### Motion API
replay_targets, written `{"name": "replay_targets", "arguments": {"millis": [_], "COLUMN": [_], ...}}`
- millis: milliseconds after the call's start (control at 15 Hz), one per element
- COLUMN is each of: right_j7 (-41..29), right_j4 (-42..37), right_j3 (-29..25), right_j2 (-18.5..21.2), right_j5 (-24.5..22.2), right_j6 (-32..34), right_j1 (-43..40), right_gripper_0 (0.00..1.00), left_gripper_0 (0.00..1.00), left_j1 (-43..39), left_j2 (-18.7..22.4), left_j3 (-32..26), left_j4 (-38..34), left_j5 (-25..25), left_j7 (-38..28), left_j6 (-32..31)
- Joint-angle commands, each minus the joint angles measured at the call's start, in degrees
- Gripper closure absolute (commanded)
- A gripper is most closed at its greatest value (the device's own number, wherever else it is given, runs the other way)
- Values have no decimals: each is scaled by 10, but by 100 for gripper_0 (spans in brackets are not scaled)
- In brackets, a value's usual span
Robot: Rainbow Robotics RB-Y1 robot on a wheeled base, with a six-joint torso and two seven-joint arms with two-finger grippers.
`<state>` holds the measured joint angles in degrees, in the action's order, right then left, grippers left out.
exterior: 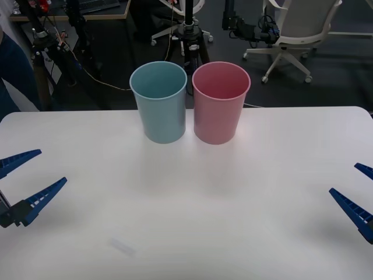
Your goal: Grasp the object on the table and drop it into the matching bin: aluminum can to the light blue bin, PET bottle to the pink bin.
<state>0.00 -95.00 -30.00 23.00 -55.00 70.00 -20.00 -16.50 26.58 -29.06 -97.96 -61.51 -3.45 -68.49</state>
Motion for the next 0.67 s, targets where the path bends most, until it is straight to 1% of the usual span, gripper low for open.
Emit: {"name": "replay_targets", "arguments": {"millis": [67, 333, 667], "right_j7": [0, 0, 0], "right_j4": [0, 0, 0], "right_j3": [0, 0, 0], "right_j2": [0, 0, 0], "right_j5": [0, 0, 0], "right_j6": [0, 0, 0], "right_j1": [0, 0, 0], "right_gripper_0": [0, 0, 0], "left_gripper_0": [0, 0, 0], "left_j1": [-28, -56, -63], "left_j2": [1, 0, 0], "left_j3": [-8, -6, -5], "left_j4": [0, 0, 1], "left_j5": [15, 25, 32], "left_j7": [36, 45, 49], "left_j6": [-2, -5, -5]}}
